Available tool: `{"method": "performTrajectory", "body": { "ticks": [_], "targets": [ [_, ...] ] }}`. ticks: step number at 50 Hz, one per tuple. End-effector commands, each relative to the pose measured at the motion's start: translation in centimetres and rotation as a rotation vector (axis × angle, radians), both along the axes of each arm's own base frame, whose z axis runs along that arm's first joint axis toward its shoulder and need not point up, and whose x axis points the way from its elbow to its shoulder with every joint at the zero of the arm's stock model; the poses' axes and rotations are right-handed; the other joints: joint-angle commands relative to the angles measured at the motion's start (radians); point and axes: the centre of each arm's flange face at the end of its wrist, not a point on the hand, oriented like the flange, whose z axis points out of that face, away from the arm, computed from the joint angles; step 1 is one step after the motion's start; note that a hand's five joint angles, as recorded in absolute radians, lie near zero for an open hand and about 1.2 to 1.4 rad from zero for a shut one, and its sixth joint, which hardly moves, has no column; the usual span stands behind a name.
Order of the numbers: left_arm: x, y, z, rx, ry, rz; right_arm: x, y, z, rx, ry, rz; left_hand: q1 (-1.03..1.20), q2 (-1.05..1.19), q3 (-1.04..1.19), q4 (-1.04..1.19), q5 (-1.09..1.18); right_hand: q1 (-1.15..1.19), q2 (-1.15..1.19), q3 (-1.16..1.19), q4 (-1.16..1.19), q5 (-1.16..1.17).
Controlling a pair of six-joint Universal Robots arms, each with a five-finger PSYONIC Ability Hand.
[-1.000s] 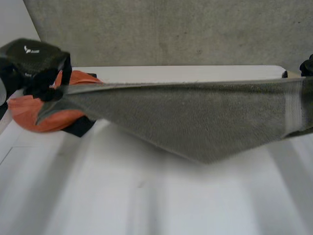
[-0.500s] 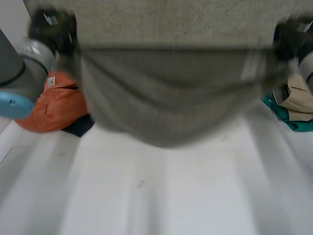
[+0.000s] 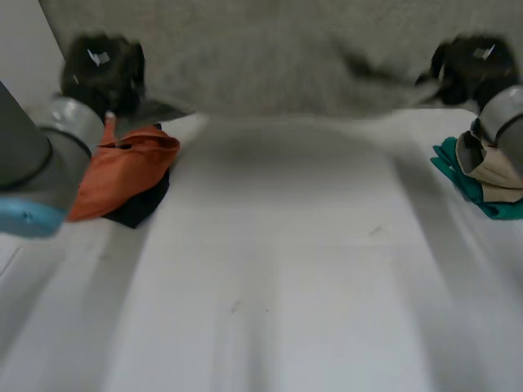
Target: Fold the laundry.
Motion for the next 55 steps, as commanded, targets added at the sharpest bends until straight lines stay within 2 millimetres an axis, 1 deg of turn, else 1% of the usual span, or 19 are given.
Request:
{"method": "performTrajectory", "body": {
  "ticks": [1, 2, 6, 11, 14, 18, 22, 23, 24, 30, 33, 38, 39, 43, 45, 47, 50, 54, 55],
  "targets": [
    [0.0, 2.8, -7.8, 0.207, -0.078, -0.025, 0.2, 2.8, -8.3, 0.257, 0.199, 0.034, 0.238, 0.198, 0.202, 0.194, 0.230, 0.287, 0.216, 0.204, 0.196, 0.208],
    [0.1, 3.0, -8.3, 0.221, -0.082, -0.025, -0.1, 3.3, -9.7, 0.302, 0.237, 0.026, 0.238, 0.198, 0.202, 0.194, 0.230, 0.287, 0.216, 0.204, 0.196, 0.208],
    [0.4, 3.9, -9.7, 0.256, -0.093, -0.025, -1.1, 4.1, -11.7, 0.390, 0.281, 0.007, 0.238, 0.198, 0.202, 0.194, 0.230, 0.287, 0.216, 0.204, 0.196, 0.208],
    [0.8, 4.2, -10.1, 0.256, -0.089, -0.021, -1.6, 4.7, -12.5, 0.416, 0.278, 0.007, 0.238, 0.198, 0.202, 0.194, 0.230, 0.040, -0.030, -0.043, -0.051, -0.038],
    [1.1, 4.2, -9.8, 0.249, -0.082, -0.015, -1.7, 4.9, -12.5, 0.398, 0.284, 0.022, 0.238, 0.198, 0.202, 0.194, 0.230, -0.221, -0.291, -0.304, -0.312, -0.299],
    [1.4, 4.1, -9.5, 0.245, -0.079, -0.007, -1.9, 5.3, -12.3, 0.367, 0.296, 0.030, 0.238, 0.198, 0.202, 0.194, 0.230, -0.278, -0.348, -0.361, -0.368, -0.356],
    [1.7, 4.0, -9.5, 0.253, -0.072, 0.000, -2.0, 6.0, -12.1, 0.329, 0.308, 0.035, 0.238, 0.198, 0.202, 0.194, 0.230, -0.135, -0.205, -0.218, -0.225, -0.213],
    [1.8, 4.1, -9.5, 0.260, -0.071, 0.001, -2.1, 6.3, -12.0, 0.309, 0.314, 0.037, 0.238, 0.198, 0.202, 0.194, 0.230, 0.250, 0.180, 0.167, 0.159, 0.172],
    [1.8, 4.2, -9.4, 0.261, -0.069, 0.003, -2.1, 6.4, -11.9, 0.294, 0.317, 0.039, 0.238, 0.198, 0.202, 0.194, 0.230, 0.286, 0.216, 0.203, 0.195, 0.208],
    [2.7, 5.3, -8.3, 0.291, -0.072, 0.018, -3.7, 6.9, -9.0, 0.169, 0.331, 0.003, 0.238, 0.198, 0.202, 0.194, 0.230, 0.287, 0.216, 0.204, 0.196, 0.208],
    [3.0, 6.2, -6.4, 0.273, -0.067, 0.020, -4.7, 7.3, -5.6, 0.112, 0.319, -0.014, 0.238, 0.198, 0.202, 0.194, 0.230, 0.287, 0.216, 0.204, 0.196, 0.208],
    [3.9, 8.5, 0.3, 0.158, -0.030, 0.017, -5.8, 8.9, 0.9, 0.073, 0.284, -0.012, 0.238, 0.198, 0.202, 0.194, 0.230, 0.287, 0.216, 0.204, 0.196, 0.208],
    [4.0, 9.3, 2.4, 0.118, -0.014, 0.009, -6.0, 9.5, 3.0, 0.063, 0.276, -0.014, 0.238, 0.198, 0.202, 0.194, 0.230, 0.287, 0.216, 0.204, 0.196, 0.208],
    [4.4, 11.4, 7.4, 0.019, 0.028, -0.013, -6.9, 10.7, 7.3, 0.044, 0.254, -0.041, 0.238, 0.198, 0.202, 0.194, 0.230, 0.287, 0.216, 0.204, 0.196, 0.208],
    [4.5, 12.1, 8.9, -0.002, 0.044, -0.022, -7.2, 10.9, 8.1, 0.057, 0.245, -0.044, 0.238, 0.198, 0.202, 0.194, 0.230, 0.287, 0.216, 0.204, 0.196, 0.208],
    [4.6, 12.1, 9.7, 0.008, 0.050, -0.019, -7.4, 11.0, 8.9, 0.066, 0.236, -0.038, 0.238, 0.198, 0.202, 0.194, 0.230, 0.287, 0.216, 0.204, 0.196, 0.208],
    [4.6, 11.5, 9.4, 0.046, 0.040, -0.008, -7.3, 11.0, 9.1, 0.074, 0.234, -0.030, 0.238, 0.198, 0.202, 0.194, 0.230, 0.287, 0.216, 0.204, 0.196, 0.208],
    [4.3, 9.4, 7.0, 0.149, -0.006, 0.001, -6.5, 10.5, 7.9, 0.118, 0.249, -0.011, 0.238, 0.198, 0.202, 0.194, 0.230, 0.287, 0.216, 0.204, 0.196, 0.208],
    [4.0, 8.4, 5.5, 0.201, -0.033, 0.000, -6.1, 10.3, 6.8, 0.157, 0.269, -0.010, 0.238, 0.198, 0.202, 0.194, 0.230, 0.287, 0.216, 0.204, 0.196, 0.208]
  ]
}}
